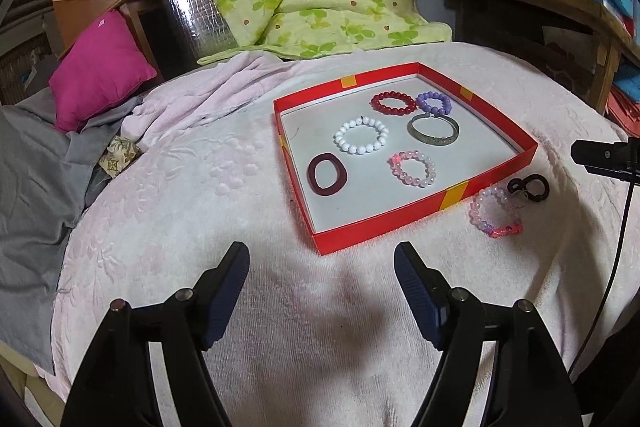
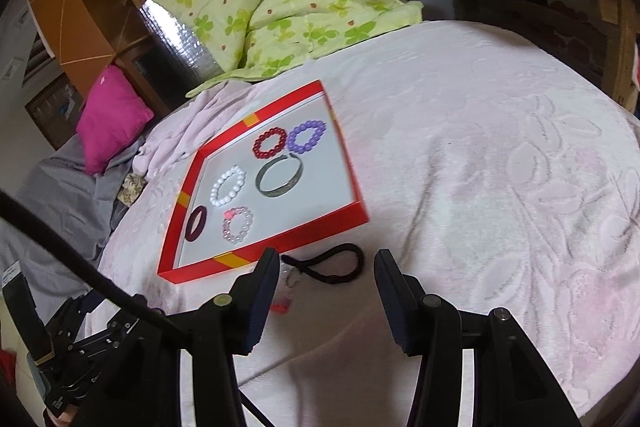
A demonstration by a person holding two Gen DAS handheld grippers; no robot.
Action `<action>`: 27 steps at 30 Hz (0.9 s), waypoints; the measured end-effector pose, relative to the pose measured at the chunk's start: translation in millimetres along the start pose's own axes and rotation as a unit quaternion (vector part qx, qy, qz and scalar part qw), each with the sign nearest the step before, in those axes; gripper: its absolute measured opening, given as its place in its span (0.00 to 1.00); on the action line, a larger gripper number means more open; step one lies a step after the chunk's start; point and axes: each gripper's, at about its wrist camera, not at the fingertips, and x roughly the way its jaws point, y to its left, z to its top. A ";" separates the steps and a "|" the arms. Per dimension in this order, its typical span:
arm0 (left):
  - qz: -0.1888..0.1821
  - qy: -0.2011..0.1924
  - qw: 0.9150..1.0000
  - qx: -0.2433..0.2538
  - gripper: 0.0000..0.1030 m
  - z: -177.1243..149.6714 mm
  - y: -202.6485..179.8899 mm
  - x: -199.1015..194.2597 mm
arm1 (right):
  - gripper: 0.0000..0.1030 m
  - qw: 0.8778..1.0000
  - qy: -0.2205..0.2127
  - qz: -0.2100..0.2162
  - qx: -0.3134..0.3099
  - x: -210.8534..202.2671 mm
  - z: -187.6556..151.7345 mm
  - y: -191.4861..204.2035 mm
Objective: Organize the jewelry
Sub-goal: 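Withdraw both tools from the tray toward the remaining items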
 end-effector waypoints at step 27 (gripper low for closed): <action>-0.006 0.023 0.999 0.033 0.73 -1.1 -22.8 11.8 | 0.51 0.999 0.040 0.014 0.025 13.0 -3.6 -9.9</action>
